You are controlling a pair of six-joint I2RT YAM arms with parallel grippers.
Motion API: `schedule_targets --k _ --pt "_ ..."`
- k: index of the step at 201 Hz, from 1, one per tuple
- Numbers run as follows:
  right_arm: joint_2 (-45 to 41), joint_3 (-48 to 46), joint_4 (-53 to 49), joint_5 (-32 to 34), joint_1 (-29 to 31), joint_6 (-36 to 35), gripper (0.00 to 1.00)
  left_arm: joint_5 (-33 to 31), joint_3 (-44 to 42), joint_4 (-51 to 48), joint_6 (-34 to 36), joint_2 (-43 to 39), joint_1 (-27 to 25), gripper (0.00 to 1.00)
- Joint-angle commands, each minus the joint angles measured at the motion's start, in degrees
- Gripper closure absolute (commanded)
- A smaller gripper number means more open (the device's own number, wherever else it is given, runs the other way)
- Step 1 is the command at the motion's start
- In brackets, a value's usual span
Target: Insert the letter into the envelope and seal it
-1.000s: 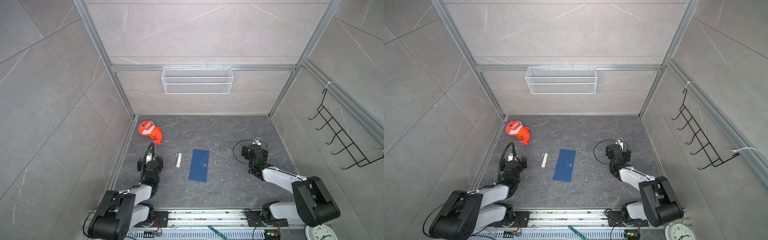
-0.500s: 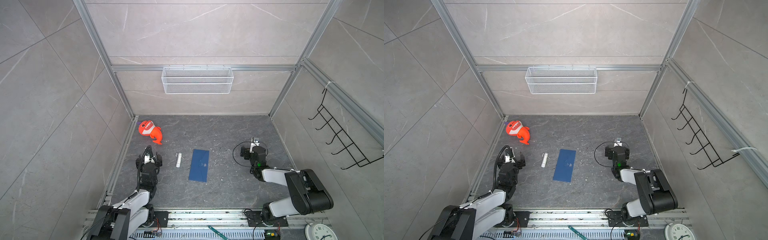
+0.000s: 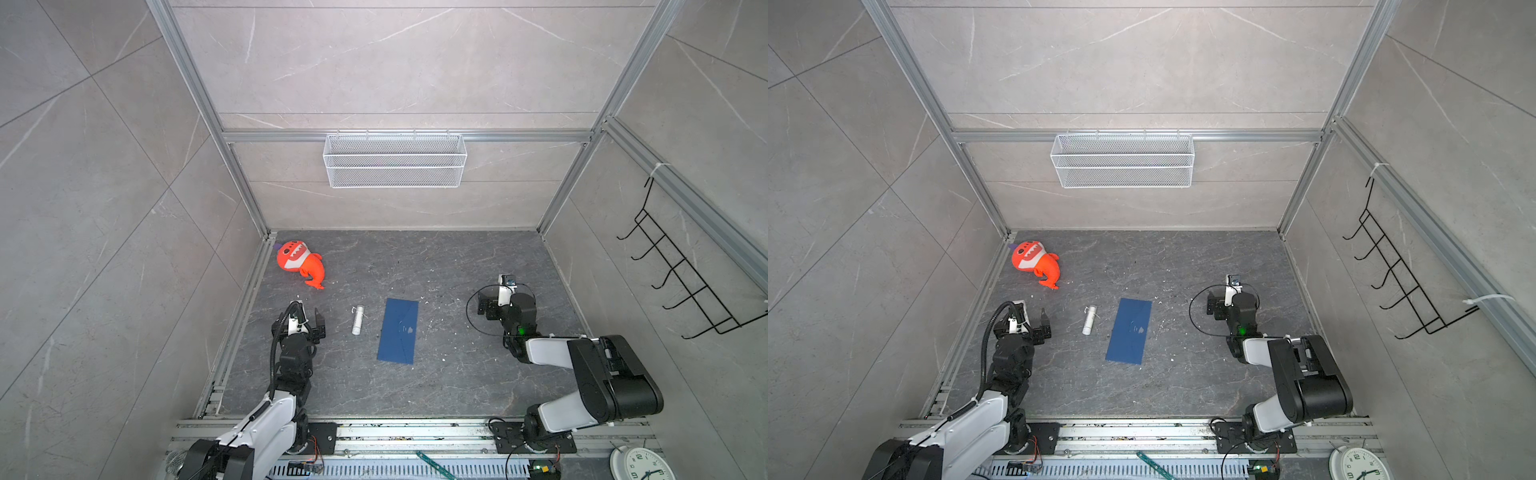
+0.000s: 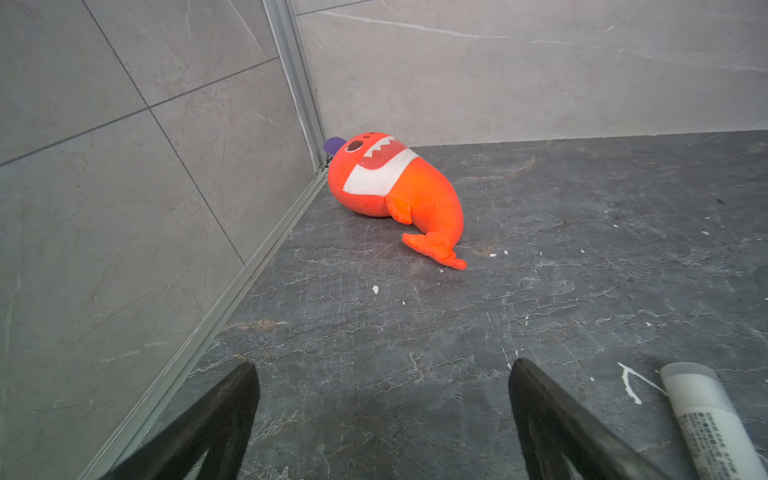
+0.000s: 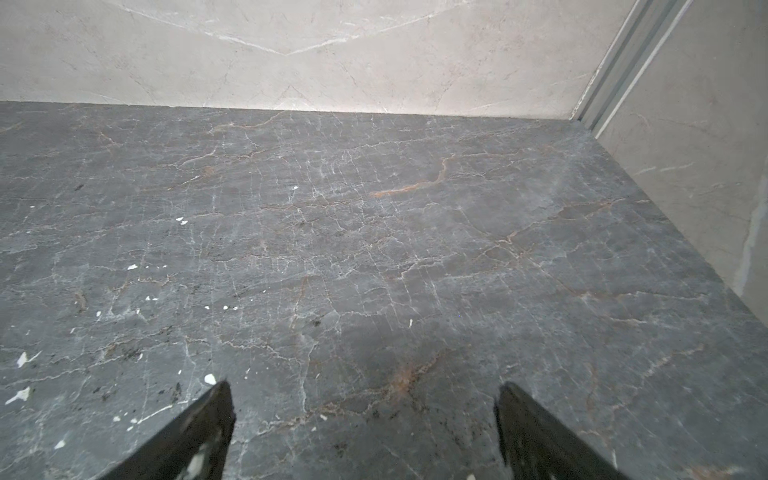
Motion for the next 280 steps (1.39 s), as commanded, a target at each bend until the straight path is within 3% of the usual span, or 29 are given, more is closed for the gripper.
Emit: schedule_targets --k 1,60,132,178,195,280 --pt "0.3 -0.6 1.6 -1.0 -0.2 -0.7 0.01 2.5 0.1 0.9 -0.9 0.3 0.3 0.04" --pt "0.4 -0.6 1.5 -1.0 -0.2 -0.7 0.01 7.4 4.9 16.4 2.8 20.5 1.7 0.02" --pt "0.3 -0.6 1.5 -1.1 -0.2 -0.7 0.01 20.0 11.9 17.7 0.9 35.5 9.1 0.02" --pt "0.4 -0.6 1.5 -1.1 -0.2 -0.6 0.01 21.9 17.2 7.1 -2.6 35.5 12.5 0.0" --pt "0.3 -0.6 1.5 -1.1 -0.3 -0.6 0.01 19.5 18.4 4.8 -3.8 35.5 12.6 0.0" --pt "0.4 -0.6 1.5 -1.1 -0.2 -0.7 0.01 19.0 18.1 5.2 -4.0 35.5 12.7 0.0"
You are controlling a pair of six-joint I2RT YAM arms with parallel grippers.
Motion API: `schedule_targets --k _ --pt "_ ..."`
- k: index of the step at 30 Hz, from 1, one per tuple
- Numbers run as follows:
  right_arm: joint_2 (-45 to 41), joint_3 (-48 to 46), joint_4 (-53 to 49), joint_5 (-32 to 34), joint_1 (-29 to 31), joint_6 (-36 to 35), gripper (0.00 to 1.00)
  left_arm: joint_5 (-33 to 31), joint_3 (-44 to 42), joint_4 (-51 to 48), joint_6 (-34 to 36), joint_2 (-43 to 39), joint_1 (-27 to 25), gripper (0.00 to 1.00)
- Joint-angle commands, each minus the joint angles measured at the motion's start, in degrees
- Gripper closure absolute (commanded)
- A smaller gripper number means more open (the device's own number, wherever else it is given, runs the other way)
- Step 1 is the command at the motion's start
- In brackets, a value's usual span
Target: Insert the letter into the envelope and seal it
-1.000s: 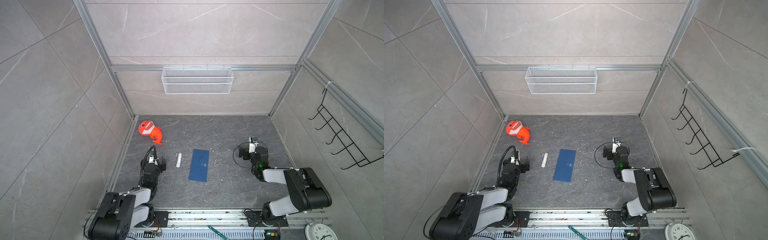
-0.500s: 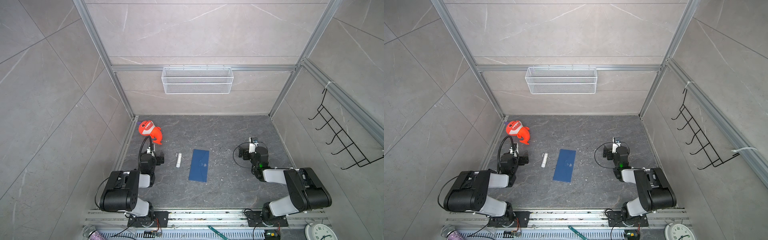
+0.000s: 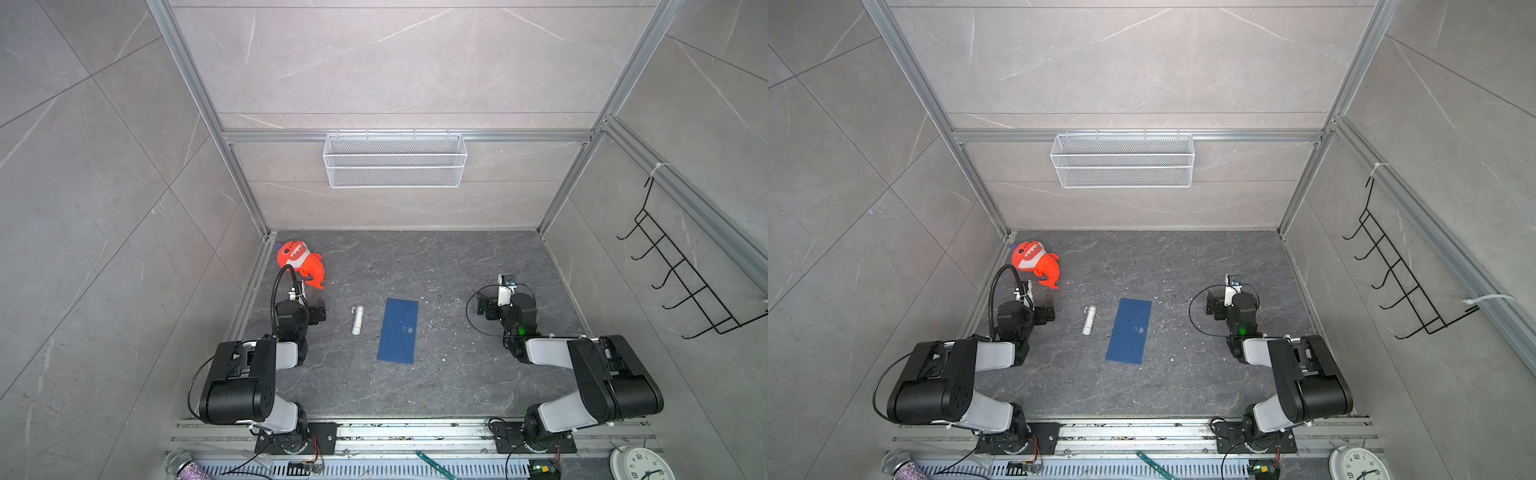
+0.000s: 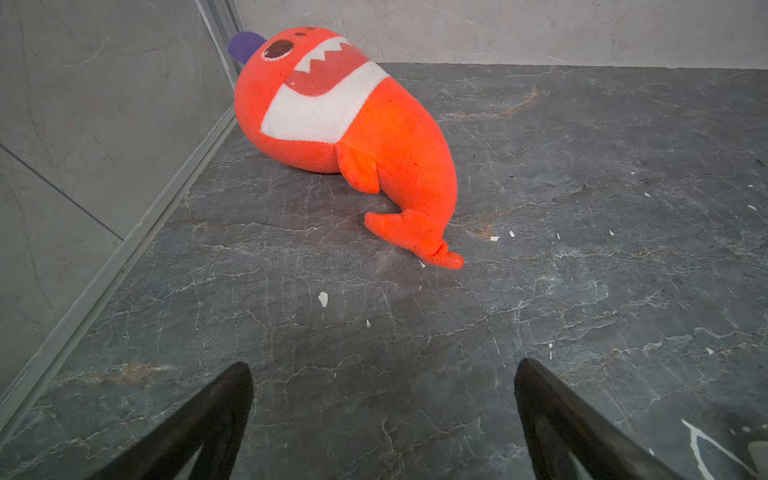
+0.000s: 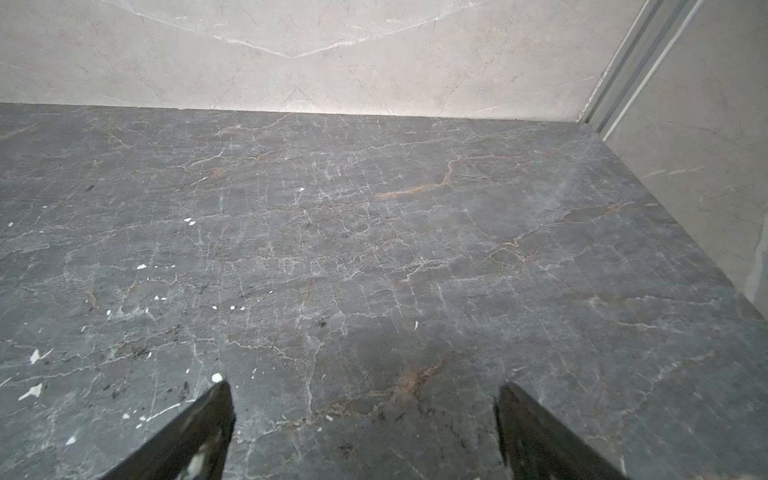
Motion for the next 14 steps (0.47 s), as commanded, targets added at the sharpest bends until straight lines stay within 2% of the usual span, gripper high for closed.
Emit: schedule_targets --k 1,14 --pt "0.4 -0.5 1.3 -0.4 -0.2 -0.7 0.01 -0.7 0.7 0.9 -1.1 0.2 0.2 0.0" --pt "0.6 -0.5 1.4 -1.1 -0.3 -0.8 0.01 -0.5 0.8 0.9 -1.1 0.2 0.2 0.0"
